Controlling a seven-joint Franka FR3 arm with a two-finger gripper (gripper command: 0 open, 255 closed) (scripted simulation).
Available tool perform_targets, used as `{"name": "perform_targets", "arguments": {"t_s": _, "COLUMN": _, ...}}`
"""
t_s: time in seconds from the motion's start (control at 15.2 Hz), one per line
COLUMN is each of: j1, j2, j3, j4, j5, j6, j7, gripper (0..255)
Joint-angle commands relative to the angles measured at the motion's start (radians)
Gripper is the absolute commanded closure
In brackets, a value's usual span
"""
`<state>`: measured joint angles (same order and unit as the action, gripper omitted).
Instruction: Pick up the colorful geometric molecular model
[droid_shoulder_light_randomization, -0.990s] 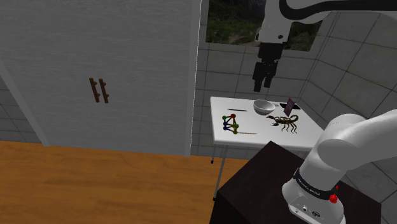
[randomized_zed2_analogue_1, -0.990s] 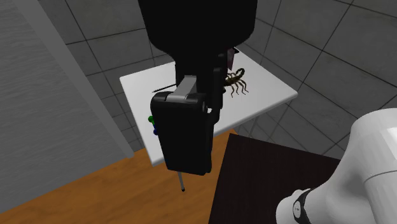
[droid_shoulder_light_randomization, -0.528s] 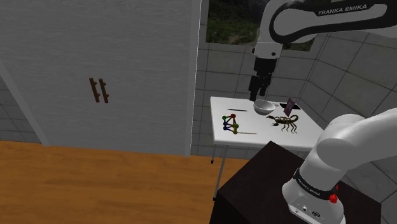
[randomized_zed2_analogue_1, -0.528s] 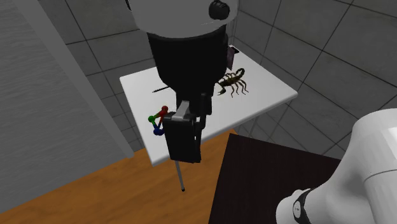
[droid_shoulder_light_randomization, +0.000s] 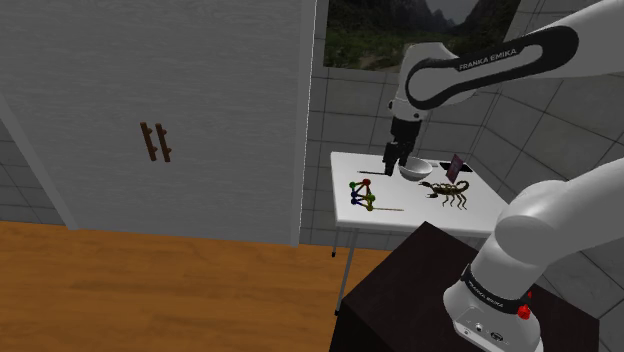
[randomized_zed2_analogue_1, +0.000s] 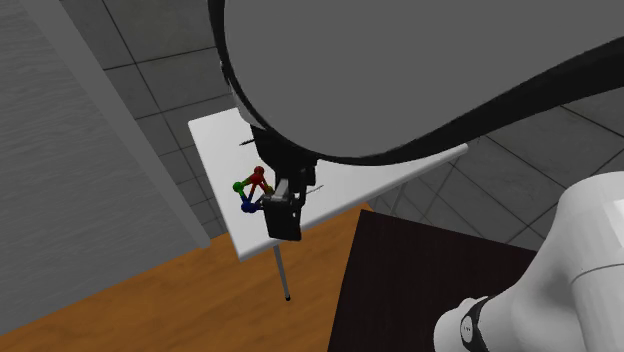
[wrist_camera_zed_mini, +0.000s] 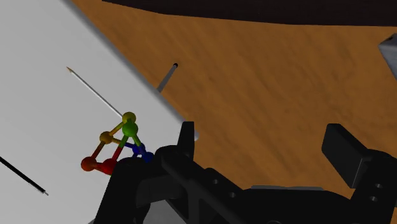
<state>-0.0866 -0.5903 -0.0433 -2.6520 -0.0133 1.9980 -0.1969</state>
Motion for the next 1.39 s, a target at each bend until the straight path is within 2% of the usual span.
{"name": "perform_targets", "arguments": {"t_s": 0.0, "j1": -0.014, "j2": 0.066, "j3": -0.018, "j4": -0.011, "j5": -0.019, "j6": 0.09, "j7": -0.023, "gripper": 0}}
{"name": "perform_targets", "arguments": {"t_s": 0.33, "j1": -0.044, "j2": 0.232, "j3": -0.059, "j4": -0.022, "j5": -0.058, "j6": 0.297, "j7": -0.069, "gripper": 0}}
{"name": "perform_targets", "arguments": {"t_s": 0.73, "j1": -0.073, "j2": 0.469, "j3": -0.106, "j4": 0.021, "j5": -0.078, "j6": 0.528, "j7": -0.13, "gripper": 0}}
{"name": "perform_targets", "arguments": {"t_s": 1.32, "j1": -0.13, "j2": 0.844, "j3": -0.13, "j4": 0.188, "j5": -0.015, "j6": 0.79, "j7": -0.26, "gripper": 0}}
